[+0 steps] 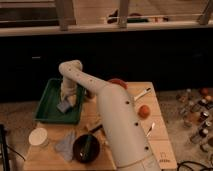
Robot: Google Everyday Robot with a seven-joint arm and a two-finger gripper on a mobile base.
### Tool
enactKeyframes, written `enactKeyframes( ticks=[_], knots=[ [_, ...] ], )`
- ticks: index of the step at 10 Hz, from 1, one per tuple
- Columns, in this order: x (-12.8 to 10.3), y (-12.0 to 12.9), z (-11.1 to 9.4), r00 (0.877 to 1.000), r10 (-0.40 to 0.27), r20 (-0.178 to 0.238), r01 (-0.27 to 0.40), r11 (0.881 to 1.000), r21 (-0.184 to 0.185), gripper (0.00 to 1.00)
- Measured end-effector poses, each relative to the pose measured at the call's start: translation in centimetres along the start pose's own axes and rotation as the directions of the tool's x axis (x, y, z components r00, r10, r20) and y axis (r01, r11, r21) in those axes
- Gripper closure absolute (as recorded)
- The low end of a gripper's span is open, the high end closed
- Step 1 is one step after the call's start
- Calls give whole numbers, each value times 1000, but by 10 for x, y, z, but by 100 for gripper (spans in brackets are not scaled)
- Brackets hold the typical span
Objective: Wipe tray with sponge
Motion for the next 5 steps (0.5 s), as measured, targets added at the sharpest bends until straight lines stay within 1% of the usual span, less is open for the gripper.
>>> enactKeyframes(
  ticks=[1, 3, 5],
  knots=[
    [-2, -6, 2, 1000, -10, 2, 10, 1000, -4, 100],
    [-15, -23, 10, 998, -58, 18, 59, 998, -12, 100],
    [-26, -23, 13, 995, -92, 31, 93, 995, -21, 100]
  ],
)
